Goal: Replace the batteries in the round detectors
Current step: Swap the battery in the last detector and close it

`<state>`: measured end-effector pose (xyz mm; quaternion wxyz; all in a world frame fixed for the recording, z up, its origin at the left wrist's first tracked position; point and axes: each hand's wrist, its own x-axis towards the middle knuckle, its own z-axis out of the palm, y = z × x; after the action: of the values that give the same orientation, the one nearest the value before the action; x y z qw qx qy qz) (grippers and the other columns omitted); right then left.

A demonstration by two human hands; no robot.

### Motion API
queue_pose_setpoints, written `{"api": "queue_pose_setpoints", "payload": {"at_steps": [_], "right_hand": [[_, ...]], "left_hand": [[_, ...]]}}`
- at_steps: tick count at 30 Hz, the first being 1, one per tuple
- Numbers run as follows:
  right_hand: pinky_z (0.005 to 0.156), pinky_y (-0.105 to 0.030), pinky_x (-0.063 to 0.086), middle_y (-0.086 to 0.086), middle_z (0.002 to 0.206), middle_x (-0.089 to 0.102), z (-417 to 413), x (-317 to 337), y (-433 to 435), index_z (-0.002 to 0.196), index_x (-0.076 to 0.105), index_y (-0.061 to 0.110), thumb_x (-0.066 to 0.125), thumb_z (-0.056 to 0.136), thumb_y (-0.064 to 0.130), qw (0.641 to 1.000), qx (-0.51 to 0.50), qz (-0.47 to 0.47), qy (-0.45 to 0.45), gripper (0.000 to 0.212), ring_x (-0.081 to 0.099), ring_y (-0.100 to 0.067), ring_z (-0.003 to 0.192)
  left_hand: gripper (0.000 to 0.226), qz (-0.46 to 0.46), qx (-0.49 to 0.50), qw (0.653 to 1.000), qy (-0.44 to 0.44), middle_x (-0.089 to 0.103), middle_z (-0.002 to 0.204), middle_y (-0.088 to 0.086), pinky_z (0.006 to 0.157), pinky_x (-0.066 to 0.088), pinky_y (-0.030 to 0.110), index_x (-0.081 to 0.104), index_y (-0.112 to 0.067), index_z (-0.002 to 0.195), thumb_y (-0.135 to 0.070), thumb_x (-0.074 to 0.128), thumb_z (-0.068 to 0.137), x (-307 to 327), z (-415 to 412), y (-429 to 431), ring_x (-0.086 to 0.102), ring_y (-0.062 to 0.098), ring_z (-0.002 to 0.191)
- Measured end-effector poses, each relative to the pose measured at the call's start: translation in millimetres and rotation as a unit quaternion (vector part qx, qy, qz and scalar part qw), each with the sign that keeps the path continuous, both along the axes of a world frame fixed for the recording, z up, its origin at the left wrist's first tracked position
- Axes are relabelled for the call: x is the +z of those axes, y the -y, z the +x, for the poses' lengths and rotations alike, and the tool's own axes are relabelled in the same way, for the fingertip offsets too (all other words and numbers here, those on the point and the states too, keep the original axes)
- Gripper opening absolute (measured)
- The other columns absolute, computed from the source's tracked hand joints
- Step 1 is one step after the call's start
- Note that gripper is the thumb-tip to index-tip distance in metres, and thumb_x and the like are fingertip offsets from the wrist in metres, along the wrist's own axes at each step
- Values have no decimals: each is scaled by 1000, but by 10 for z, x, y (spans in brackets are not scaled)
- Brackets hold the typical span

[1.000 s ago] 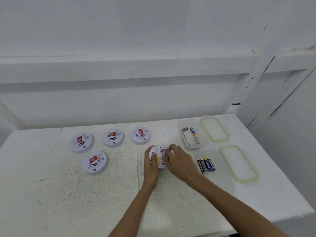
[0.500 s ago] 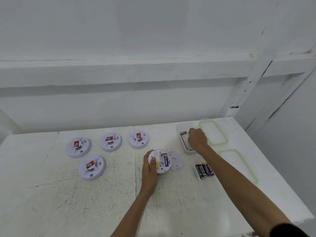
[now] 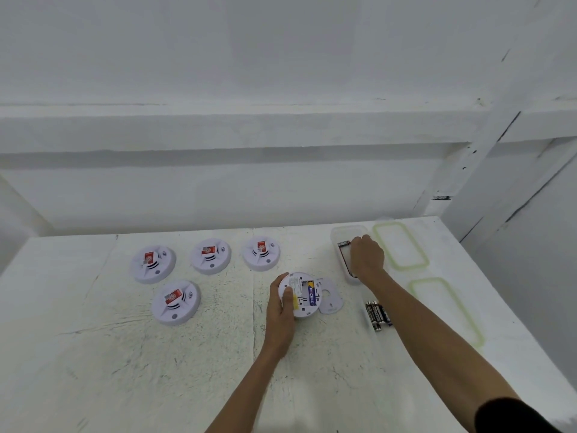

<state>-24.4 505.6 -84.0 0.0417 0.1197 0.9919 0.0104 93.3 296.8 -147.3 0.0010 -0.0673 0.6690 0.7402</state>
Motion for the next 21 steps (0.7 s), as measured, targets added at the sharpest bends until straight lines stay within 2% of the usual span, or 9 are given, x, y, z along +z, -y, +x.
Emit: {"api": "queue_pose_setpoints", "payload": {"at_steps": [3, 6, 8, 10, 13, 15, 18, 20, 21], "right_hand": [[65, -24, 41, -5, 108, 59, -7, 7, 6, 108, 59, 9, 62, 89, 4, 1000, 6, 22, 7, 20, 63, -18, 92], [60, -25, 40, -1, 91, 58, -16, 19, 30, 104, 62, 10, 59, 89, 3, 999, 15, 43, 17, 17, 59, -17, 81], [60, -25, 39, 1, 78, 47, -9, 19, 27, 105, 60, 10, 58, 89, 4, 999, 22, 38, 11, 17, 54, -17, 76], [61, -26, 38, 0, 79, 43, 0, -13, -16, 107, 56, 10, 58, 90, 6, 1000, 24, 20, 2, 18, 47, -17, 74], [63, -30, 39, -9, 99, 59, -17, -102, -122, 112, 53, 5, 52, 95, 14, 997, 7, -69, -20, 20, 50, -23, 78], [66, -31, 40, -18, 108, 64, -26, -117, -169, 125, 51, 3, 49, 99, 18, 988, -1, -153, -33, 30, 58, -31, 88], [70, -31, 42, -20, 94, 69, -22, -99, -210, 143, 45, 8, 45, 102, 14, 967, 3, -244, -72, 42, 60, -32, 87], [73, -32, 46, -17, 84, 70, -11, -86, -239, 136, 54, 8, 41, 103, 12, 952, -2, -286, -106, 36, 60, -30, 79], [74, -32, 48, -15, 87, 73, -14, -84, -256, 127, 61, 7, 40, 103, 10, 942, -10, -313, -120, 32, 62, -29, 79]], "left_hand": [[36, 2, -1, 1000, 0, 64, 136, -6, 89, 60, 29, 47, -29, 146, -29, 40, 111, 4, -1, 1, 66, 7, 119], [36, 2, -3, 1000, 0, 63, 138, -4, 95, 60, 35, 47, -29, 147, -31, 41, 111, 2, -2, 2, 65, 11, 122], [36, 2, -2, 1000, 1, 63, 138, -4, 94, 60, 34, 47, -29, 147, -31, 40, 111, -3, -1, 3, 65, 11, 122], [36, -1, 0, 1000, -1, 63, 137, -5, 93, 60, 31, 47, -28, 146, -29, 40, 111, -2, 0, 5, 64, 11, 122], [35, -5, 0, 1000, -8, 63, 136, -5, 89, 59, 27, 47, -26, 146, -26, 40, 112, 8, 1, -3, 65, 5, 119], [33, -7, 1, 1000, -10, 63, 134, -8, 86, 58, 23, 47, -28, 144, -25, 39, 112, 39, 8, -4, 65, 0, 116], [31, -5, 3, 1000, -10, 64, 132, -12, 86, 58, 24, 48, -33, 142, -26, 40, 112, 50, 12, 5, 65, 1, 116], [32, -5, 3, 1000, -11, 64, 132, -10, 86, 59, 25, 48, -31, 142, -26, 40, 112, 33, 11, 2, 66, 2, 116], [32, -5, 3, 1000, -11, 65, 132, -9, 85, 59, 25, 48, -29, 143, -25, 40, 112, 24, 8, 2, 66, 2, 116]]}}
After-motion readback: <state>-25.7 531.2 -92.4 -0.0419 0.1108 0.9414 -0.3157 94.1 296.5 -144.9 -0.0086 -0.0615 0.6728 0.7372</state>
